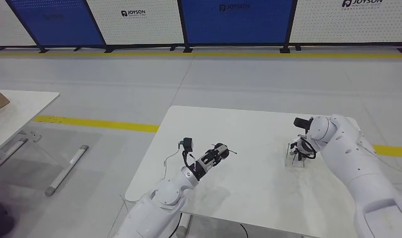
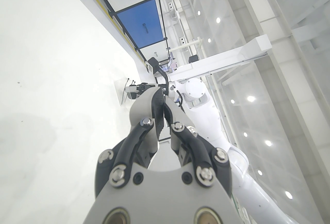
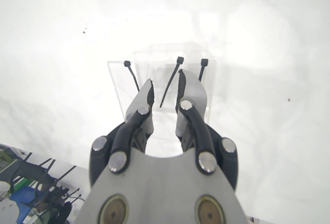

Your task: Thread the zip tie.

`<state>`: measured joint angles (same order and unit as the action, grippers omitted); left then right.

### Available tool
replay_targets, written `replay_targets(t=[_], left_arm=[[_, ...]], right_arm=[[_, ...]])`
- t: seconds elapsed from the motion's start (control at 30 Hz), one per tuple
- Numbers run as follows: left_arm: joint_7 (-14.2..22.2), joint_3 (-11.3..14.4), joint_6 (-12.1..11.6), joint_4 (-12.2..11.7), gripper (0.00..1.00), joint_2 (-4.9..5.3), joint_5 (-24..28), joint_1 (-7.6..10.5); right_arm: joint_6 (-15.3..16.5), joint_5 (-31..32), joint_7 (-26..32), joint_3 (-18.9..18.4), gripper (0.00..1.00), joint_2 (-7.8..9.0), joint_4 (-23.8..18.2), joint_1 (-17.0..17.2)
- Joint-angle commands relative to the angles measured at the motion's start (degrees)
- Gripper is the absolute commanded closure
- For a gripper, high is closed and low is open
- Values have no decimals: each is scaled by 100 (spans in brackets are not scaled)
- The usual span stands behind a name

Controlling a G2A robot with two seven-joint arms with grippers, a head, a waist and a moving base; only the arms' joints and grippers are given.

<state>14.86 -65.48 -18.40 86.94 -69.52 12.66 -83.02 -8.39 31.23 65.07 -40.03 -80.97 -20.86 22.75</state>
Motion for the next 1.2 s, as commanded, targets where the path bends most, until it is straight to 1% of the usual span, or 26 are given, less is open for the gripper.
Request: replay_targets(t=[0.0,0.2,0.27,0.3,0.33,0.4,0.8,1.17], left_arm=[[0,0,0,0,100,0,0,0],[0,0,0,0,100,0,0,0],[0,0,0,0,100,0,0,0],[0,0,0,0,100,0,0,0],[0,0,0,0,100,0,0,0],[0,0,0,0,100,0,0,0],[0,0,0,0,100,0,0,0],[0,0,0,0,100,0,0,0]], right_arm=[[8,7,-3,7,77,-27,62,-21],[18,38,-15,29,78,-109,234,-83],[27,44,-22,33,81,-136,294,-103],[31,46,-27,33,83,-147,317,-111],[36,50,-36,34,90,-161,347,-121],[38,53,-51,33,100,-181,391,-132],[132,88,-116,6,100,-264,590,-193],[377,150,-144,-51,100,-242,562,-188]])
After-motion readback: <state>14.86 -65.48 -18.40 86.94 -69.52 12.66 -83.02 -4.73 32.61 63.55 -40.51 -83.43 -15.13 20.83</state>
